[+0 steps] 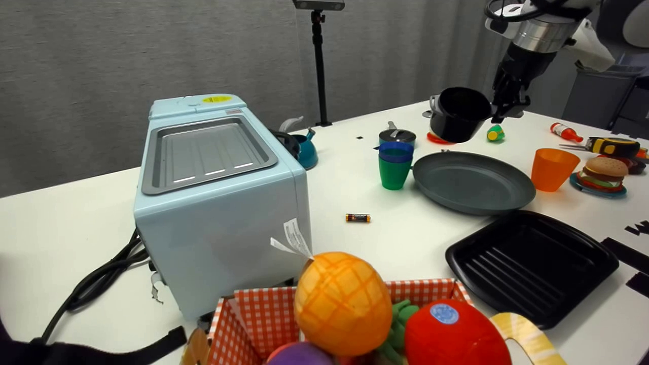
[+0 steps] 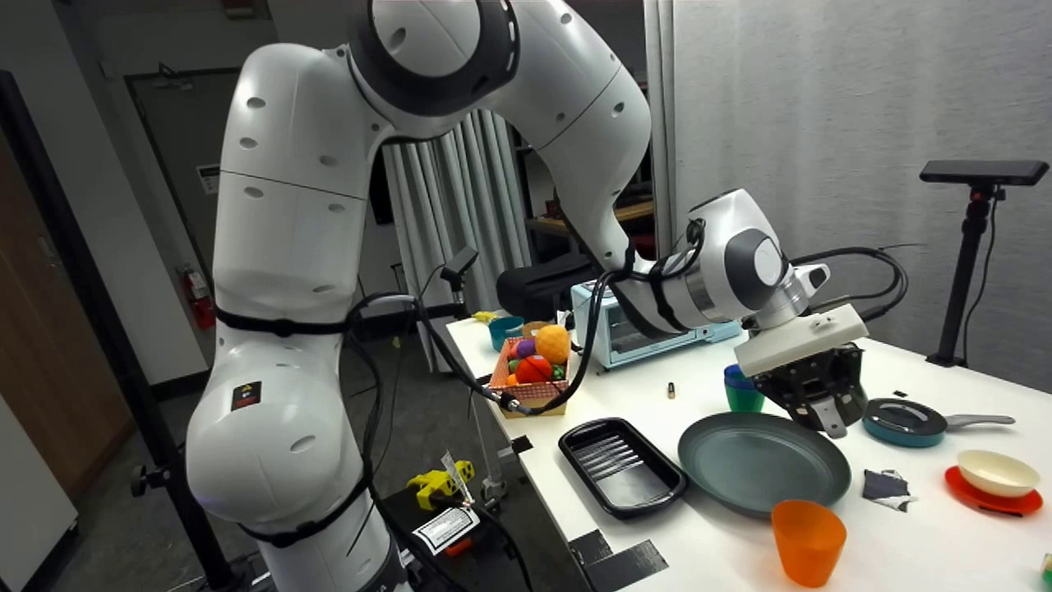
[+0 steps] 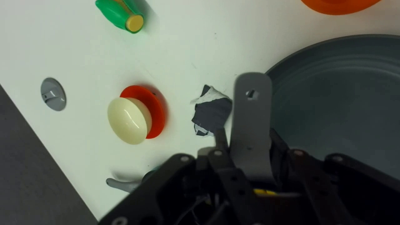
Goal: Pour the contents in the pot on the plate
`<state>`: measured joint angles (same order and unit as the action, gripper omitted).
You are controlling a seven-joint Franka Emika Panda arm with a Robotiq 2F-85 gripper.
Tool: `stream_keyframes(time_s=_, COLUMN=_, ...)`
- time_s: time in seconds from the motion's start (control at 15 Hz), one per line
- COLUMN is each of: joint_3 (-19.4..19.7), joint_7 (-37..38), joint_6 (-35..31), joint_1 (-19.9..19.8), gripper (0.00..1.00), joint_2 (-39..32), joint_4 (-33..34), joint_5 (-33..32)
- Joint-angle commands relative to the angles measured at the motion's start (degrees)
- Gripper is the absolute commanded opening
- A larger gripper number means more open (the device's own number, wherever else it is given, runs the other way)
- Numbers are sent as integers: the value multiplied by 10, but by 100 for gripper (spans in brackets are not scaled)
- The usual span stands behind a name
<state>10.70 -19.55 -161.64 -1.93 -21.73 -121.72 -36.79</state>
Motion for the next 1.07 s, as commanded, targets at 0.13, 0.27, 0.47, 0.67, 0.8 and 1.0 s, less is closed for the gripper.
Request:
stream_keyframes(time_s=0.13, joint_3=212, joint_7=243, joint_6=-115, joint_1=165, gripper=9, joint_2=-5, joint_4=-1, joint_5=-190)
stream_keyframes(time_s=0.27, joint_3=297, joint_7=328, joint_6=-142, joint_1=232, gripper=9, joint_2=-17, joint_4=15, joint_5=-244)
stream_keyframes(time_s=0.47, joint_3=415, joint_7=449, joint_6=-167, joint_1=333, gripper=9, joint_2=-40, joint_4=34, joint_5=-321)
stream_keyframes(time_s=0.67, joint_3=524, joint_7=564, joint_6=-182, joint_1=439, gripper=9, joint_2=-80, joint_4=55, joint_5=-386)
stream_keyframes(time_s=0.8, joint_3=597, joint_7=637, joint_6=-195, joint_1=513, gripper=9, joint_2=-121, joint_4=65, joint_5=-418)
stream_keyframes(time_s=1.0, joint_3=694, joint_7=742, joint_6=-206, joint_1=619, gripper=9, joint_2=-200, joint_4=69, joint_5=-452)
